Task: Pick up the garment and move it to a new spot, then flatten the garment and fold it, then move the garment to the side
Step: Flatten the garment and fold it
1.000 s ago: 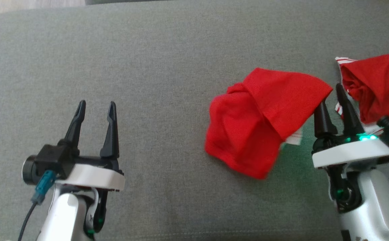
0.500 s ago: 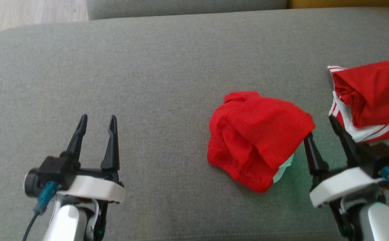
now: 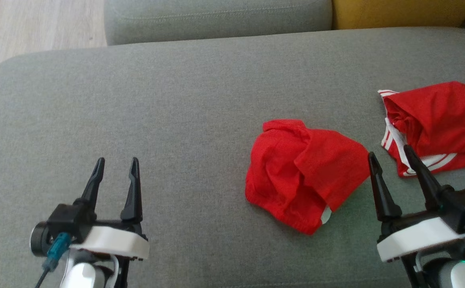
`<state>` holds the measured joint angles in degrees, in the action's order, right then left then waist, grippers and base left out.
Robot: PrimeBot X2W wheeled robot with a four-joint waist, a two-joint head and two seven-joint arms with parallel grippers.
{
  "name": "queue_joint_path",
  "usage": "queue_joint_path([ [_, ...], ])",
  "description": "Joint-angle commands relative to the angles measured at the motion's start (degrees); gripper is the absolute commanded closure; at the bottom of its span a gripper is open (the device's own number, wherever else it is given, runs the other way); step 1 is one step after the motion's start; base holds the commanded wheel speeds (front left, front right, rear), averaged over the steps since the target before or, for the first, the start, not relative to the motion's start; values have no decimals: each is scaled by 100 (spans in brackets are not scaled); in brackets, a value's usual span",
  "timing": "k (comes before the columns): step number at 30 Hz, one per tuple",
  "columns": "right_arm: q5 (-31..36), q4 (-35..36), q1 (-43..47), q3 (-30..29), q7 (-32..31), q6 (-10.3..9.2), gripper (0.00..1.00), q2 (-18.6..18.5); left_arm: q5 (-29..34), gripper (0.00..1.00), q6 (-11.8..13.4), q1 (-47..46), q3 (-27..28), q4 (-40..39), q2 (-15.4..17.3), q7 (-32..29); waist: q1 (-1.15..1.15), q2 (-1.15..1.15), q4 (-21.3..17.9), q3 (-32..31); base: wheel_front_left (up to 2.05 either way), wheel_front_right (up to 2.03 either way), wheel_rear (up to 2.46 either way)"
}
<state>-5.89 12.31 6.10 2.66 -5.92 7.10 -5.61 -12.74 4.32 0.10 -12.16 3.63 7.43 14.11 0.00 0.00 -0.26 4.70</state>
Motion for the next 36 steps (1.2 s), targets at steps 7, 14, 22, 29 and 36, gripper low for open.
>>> queue_joint_path([
  [7,28,326,-305,219,126,39,0,96,-36,0,91,92,120,-308,101,-125,0,0,-13,-161,0,0,0],
  [14,-10,282,-277,234,147,39,0,162,-54,0,119,189,29,-397,88,-232,0,0,-4,-163,0,0,0],
  [22,-25,250,-300,241,154,39,0,203,-74,0,121,142,-30,-417,97,-260,0,0,39,-119,0,0,0],
  [29,-20,252,-375,248,157,39,0,224,-56,0,5,-31,-280,-443,40,-350,0,0,42,62,0,0,0],
  [36,-48,259,-546,280,159,39,0,242,-231,0,-530,-549,-1101,-202,-259,-728,0,0,-83,479,0,0,0],
])
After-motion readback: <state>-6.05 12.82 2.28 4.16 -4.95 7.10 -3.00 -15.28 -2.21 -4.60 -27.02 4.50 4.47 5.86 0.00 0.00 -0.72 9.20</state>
